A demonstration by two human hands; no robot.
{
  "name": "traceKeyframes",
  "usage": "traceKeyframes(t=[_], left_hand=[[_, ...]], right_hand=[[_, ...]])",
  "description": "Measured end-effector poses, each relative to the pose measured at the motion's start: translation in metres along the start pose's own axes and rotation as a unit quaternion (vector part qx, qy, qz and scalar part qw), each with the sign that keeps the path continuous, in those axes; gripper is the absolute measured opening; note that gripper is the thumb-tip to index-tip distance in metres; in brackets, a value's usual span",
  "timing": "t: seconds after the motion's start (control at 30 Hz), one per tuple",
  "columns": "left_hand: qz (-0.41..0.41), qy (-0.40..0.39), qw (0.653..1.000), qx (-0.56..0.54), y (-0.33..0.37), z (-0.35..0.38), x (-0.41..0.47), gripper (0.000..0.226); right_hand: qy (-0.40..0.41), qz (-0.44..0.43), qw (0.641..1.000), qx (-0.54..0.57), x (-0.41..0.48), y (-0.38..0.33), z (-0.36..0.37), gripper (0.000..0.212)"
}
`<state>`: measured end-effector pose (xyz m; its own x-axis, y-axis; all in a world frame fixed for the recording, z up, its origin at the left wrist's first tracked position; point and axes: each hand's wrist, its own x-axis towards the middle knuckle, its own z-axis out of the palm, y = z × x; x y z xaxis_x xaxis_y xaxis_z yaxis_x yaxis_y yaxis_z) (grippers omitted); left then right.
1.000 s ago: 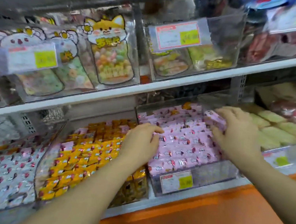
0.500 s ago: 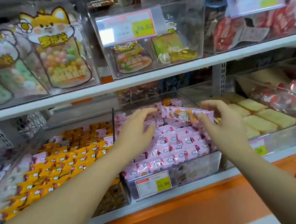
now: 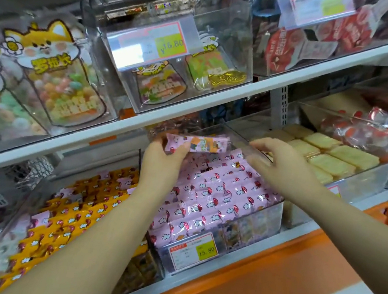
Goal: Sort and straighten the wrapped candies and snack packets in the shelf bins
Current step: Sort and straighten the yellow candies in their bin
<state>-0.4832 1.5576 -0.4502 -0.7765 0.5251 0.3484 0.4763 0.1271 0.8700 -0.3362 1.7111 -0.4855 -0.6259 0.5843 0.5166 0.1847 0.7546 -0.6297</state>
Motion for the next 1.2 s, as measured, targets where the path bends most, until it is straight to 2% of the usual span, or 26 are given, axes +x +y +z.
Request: traceKeyframes(t=[0.07,0.17,0.4,0.57,0.77,1.03,1.2], left_hand=[[0.021,0.033,0.997,0.063,-0.002,-0.004,0.003,0.025],[0.059,0.045,0.984,0.163,-0.002,-0.007,0.005,0.039],[0.104,-0.003,0.947,0.303,0.002,-0.004,0.01,0.036],[0.086,-0.044,0.94,0.328,0.005,0.006,0.018,0.04],[0.093,-0.084,0.906,0.405,0.009,0.005,0.028,0.04],[0.154,-0.098,0.889,0.419,0.017,0.002,0.008,0.023],[0.184,-0.095,0.875,0.437,0.014,0.004,-0.009,0.023]], right_hand=[[-0.031,0.034,0.997,-0.06,0.0,0.013,0.004,0.04],[-0.052,0.046,0.996,-0.062,-0.005,0.027,0.01,0.048],[-0.022,0.028,0.998,-0.059,-0.003,0.032,0.009,0.046],[-0.017,0.039,0.998,-0.051,-0.004,0.029,0.01,0.046],[-0.021,0.048,0.998,-0.047,-0.006,0.028,0.009,0.046],[-0.021,0.044,0.998,-0.044,-0.008,0.028,0.009,0.045],[-0.016,0.039,0.998,-0.051,-0.008,0.03,0.01,0.045]])
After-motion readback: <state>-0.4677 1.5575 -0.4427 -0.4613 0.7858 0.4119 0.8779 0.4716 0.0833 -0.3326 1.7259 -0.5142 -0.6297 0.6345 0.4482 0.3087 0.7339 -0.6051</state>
